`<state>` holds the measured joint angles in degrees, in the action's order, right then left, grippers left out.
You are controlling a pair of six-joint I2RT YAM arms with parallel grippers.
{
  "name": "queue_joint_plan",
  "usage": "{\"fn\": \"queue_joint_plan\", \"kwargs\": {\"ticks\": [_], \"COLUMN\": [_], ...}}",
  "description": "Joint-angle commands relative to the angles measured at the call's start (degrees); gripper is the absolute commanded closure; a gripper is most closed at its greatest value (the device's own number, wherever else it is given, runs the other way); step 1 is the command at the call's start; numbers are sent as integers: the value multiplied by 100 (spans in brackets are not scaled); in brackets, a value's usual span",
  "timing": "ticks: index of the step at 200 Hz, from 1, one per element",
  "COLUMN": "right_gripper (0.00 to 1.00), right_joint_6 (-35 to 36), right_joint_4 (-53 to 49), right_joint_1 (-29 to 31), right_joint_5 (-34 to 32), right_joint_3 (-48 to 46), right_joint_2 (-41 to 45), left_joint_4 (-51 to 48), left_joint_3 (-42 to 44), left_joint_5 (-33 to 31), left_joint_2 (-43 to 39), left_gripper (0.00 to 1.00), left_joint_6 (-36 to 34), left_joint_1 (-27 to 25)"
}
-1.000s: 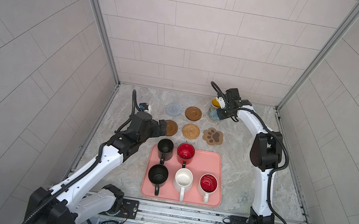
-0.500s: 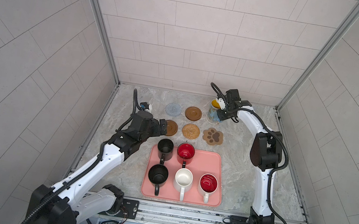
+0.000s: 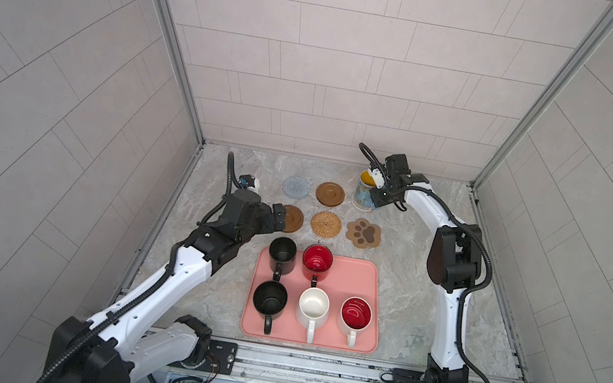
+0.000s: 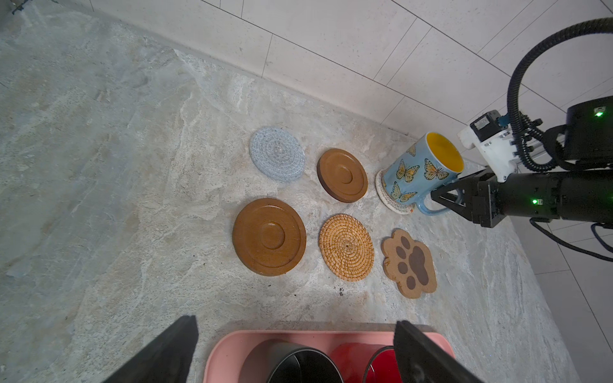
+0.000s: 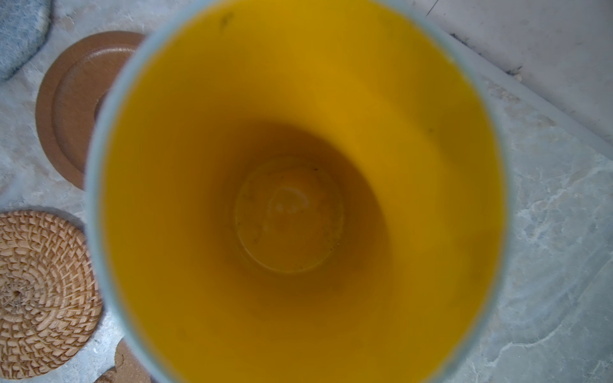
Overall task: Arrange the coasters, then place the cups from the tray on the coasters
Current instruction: 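Lower the blue mug onto the crocheted coaster farthest from the robot, then open the right gripper and raise it off the blue mug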
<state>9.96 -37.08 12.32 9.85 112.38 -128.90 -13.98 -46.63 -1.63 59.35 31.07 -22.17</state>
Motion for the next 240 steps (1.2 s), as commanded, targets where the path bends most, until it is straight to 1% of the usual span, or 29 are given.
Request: {"fn": "queue_joint_plan", "kwargs": {"ticks": [1,81,110,140,159,190,240], "right_gripper": [78,67,65,64,62,60,57], "right_joint_6": [102,-5,-62,-65,-75,-132,-243], "right_joint_4": [141,157,125,56,92,24,-98], "right_joint_1": [-52,-60,-58,-62,-63,-63,13], "right_joint_5": [-117,-246,-342,-289,-140,-83,-4], "right_joint_3": [-91,-325,-357,-423,-591,-803,-1275], "right_joint_2": [223,517,624,757,932,1221,1966], "left_joint_4": [1,-62,-61,-70,-71,-70,-162], "left_joint_3": [17,189,242,253,271,317,351], "left_joint_5": [-61,-102,-118,-105,-101,-93,-88], "left_joint_2": [-158,-475,-556,-600,-646,-776,-1040], "left_gripper": [0,0,0,0,0,0,0], "left_joint_6": [46,122,119,101,101,85,68], "left_joint_1": [-24,-24,-24,-25,-24,-24,-24]}}
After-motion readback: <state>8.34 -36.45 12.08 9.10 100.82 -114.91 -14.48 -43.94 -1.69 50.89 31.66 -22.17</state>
